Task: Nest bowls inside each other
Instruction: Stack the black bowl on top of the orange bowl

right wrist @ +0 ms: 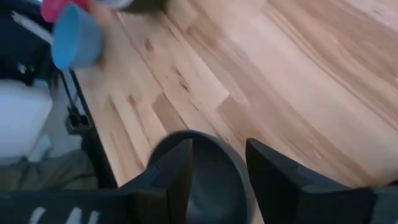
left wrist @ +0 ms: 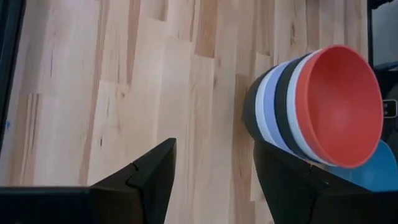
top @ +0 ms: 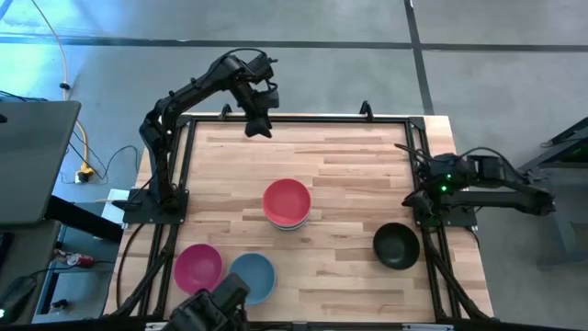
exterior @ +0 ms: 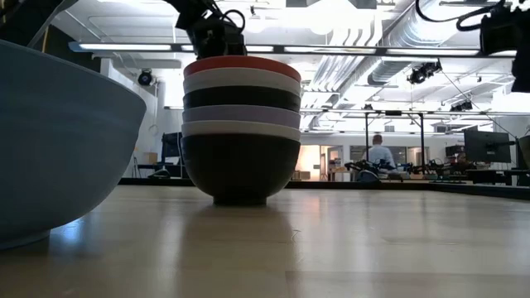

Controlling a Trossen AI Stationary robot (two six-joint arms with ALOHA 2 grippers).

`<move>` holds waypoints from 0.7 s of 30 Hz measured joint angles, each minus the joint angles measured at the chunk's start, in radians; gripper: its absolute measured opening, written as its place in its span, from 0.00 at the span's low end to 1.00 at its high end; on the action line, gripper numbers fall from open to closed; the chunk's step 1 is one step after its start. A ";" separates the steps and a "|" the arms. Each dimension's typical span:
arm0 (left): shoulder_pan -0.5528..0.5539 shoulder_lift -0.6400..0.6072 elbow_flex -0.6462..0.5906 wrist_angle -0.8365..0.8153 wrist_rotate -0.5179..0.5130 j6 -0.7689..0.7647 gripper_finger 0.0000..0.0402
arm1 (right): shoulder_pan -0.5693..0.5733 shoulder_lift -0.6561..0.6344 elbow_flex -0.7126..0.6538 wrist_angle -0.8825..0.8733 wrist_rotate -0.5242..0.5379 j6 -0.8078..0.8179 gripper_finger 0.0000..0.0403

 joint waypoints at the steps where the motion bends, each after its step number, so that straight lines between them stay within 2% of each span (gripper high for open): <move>1: -0.003 0.000 0.000 0.004 0.000 -0.009 0.51 | 0.000 0.006 -0.002 -0.005 -0.004 -0.012 0.34; 5: -0.018 0.000 0.000 0.041 0.002 -0.050 0.51 | 0.000 0.061 -0.002 -0.003 -0.024 -0.063 0.30; 11: -0.048 0.000 0.000 0.078 0.002 -0.080 0.51 | 0.000 0.181 -0.002 -0.003 -0.091 -0.152 0.30; 16: -0.054 0.000 0.000 0.088 0.001 -0.110 0.51 | 0.004 0.318 0.000 -0.003 -0.113 -0.239 0.30; 21: -0.056 0.000 0.000 0.113 -0.001 -0.142 0.51 | 0.065 0.483 0.033 0.009 -0.116 -0.321 0.30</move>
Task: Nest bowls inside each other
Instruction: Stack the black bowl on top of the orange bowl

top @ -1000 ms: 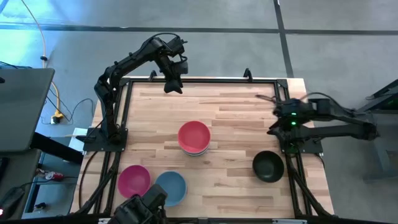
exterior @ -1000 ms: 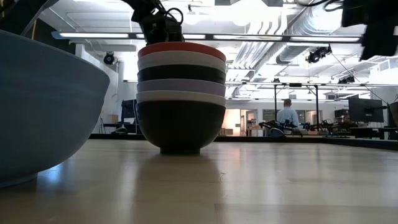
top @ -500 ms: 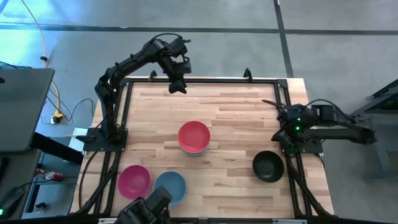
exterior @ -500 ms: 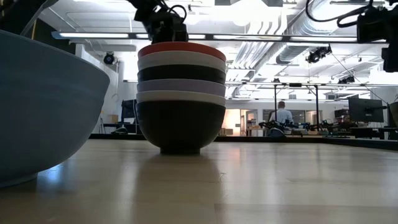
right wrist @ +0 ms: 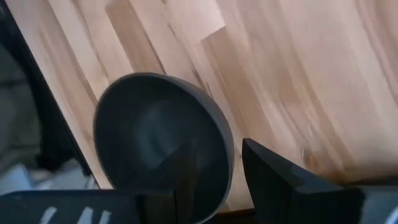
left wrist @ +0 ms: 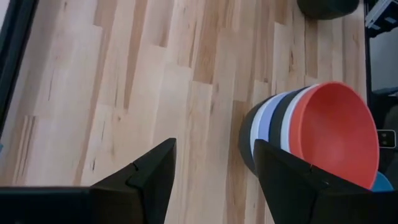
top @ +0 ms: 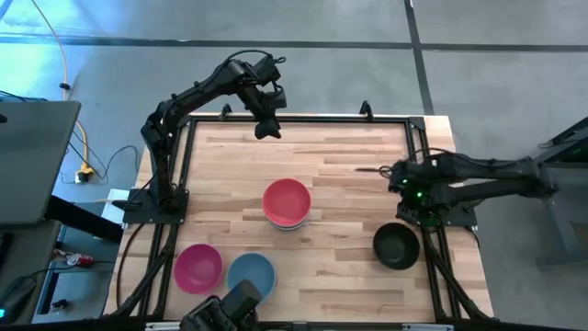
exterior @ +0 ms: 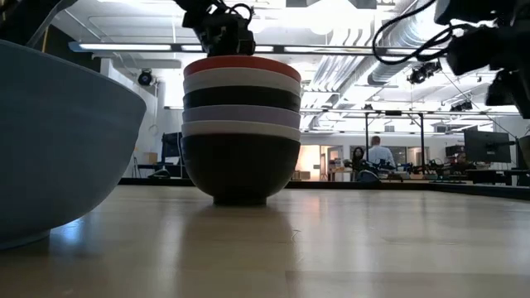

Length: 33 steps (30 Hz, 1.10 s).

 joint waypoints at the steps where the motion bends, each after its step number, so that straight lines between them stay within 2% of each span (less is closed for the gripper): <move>1: -0.003 0.000 0.000 0.004 0.000 -0.003 0.51 | 0.016 0.028 0.010 0.006 0.002 -0.012 0.30; 7: -0.018 0.000 0.000 0.011 0.001 -0.005 0.51 | 0.111 0.143 0.053 0.036 0.051 -0.046 0.30; 19: -0.029 0.000 0.000 0.011 -0.001 -0.012 0.51 | 0.234 0.226 0.055 0.043 0.201 -0.021 0.30; 33: -0.036 0.000 0.000 0.009 -0.003 -0.012 0.51 | 0.289 0.318 0.055 0.093 0.211 0.000 0.30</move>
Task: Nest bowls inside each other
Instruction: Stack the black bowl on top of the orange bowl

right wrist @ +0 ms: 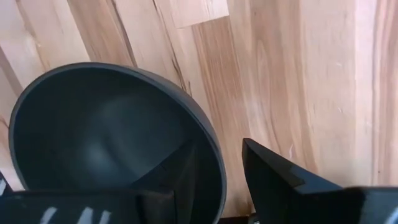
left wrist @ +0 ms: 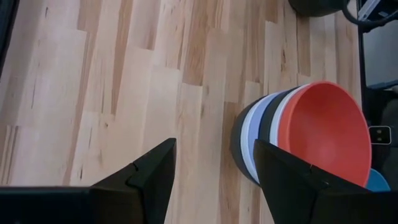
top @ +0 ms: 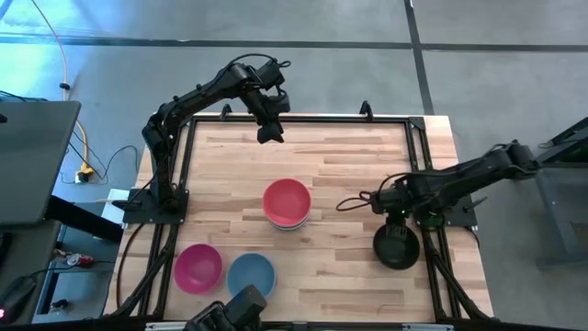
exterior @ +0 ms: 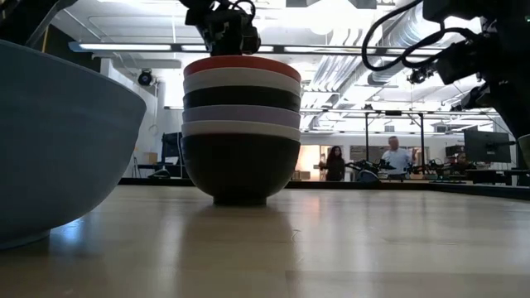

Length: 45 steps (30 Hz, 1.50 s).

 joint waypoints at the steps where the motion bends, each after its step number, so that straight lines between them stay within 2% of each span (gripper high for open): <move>1: 0.000 0.000 0.000 0.000 0.000 0.000 0.51 | 0.002 0.007 0.000 0.005 0.000 0.000 0.30; 17: 0.000 0.000 0.000 -0.008 0.000 0.006 0.51 | 0.006 0.090 0.000 0.048 0.009 0.000 0.27; 27: 0.000 0.000 0.000 -0.008 0.001 0.008 0.51 | 0.006 0.089 0.000 0.067 0.010 0.000 0.02; 36: 0.002 0.000 0.000 -0.009 0.001 0.008 0.51 | -0.017 0.089 -0.001 0.061 0.052 0.024 0.01; 45: 0.027 0.000 0.000 -0.089 -0.008 0.027 0.51 | -0.083 0.089 -0.001 0.059 0.030 0.040 0.00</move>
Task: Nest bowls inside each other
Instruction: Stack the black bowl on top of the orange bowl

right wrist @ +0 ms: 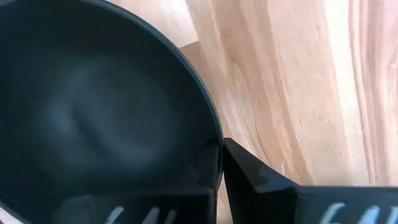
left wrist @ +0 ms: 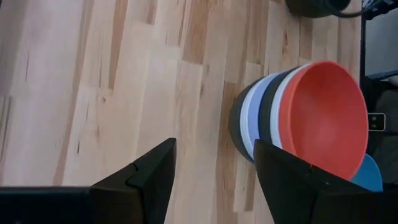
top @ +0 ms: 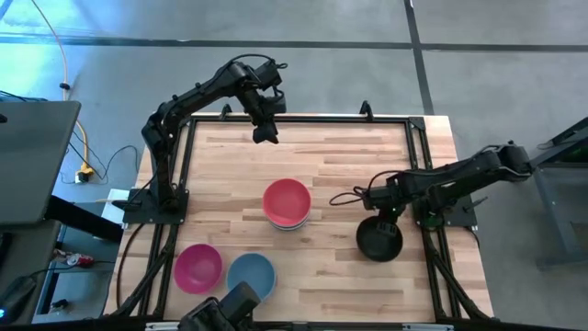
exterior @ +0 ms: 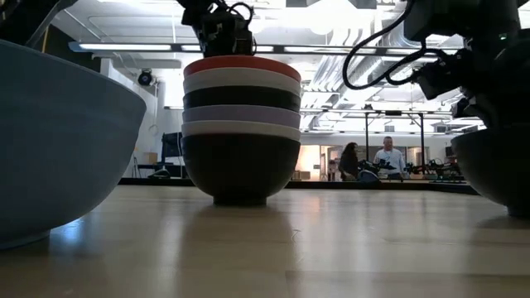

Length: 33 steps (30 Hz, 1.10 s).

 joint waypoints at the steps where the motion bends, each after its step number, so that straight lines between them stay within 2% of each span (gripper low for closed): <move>1: 0.007 0.000 0.000 -0.010 -0.001 0.000 0.51 | -0.012 0.000 0.000 -0.002 -0.007 0.006 0.00; 7: 0.050 -0.031 0.000 -0.052 -0.064 0.008 0.51 | -0.086 0.000 0.001 -0.007 -0.061 0.032 0.00; 13: 0.090 -0.087 0.000 -0.065 -0.124 0.008 0.51 | -0.157 0.000 0.078 -0.007 -0.022 0.036 0.00; 18: 0.111 -0.139 0.000 -0.069 -0.186 0.006 0.51 | -0.220 0.000 0.175 -0.040 -0.022 0.043 0.00; 22: 0.127 -0.179 0.000 -0.085 -0.232 0.006 0.51 | -0.272 0.000 0.266 -0.131 -0.022 0.080 0.00; 33: 0.160 -0.266 0.000 -0.128 -0.237 0.012 0.51 | -0.404 0.009 0.567 -0.363 -0.065 0.175 0.00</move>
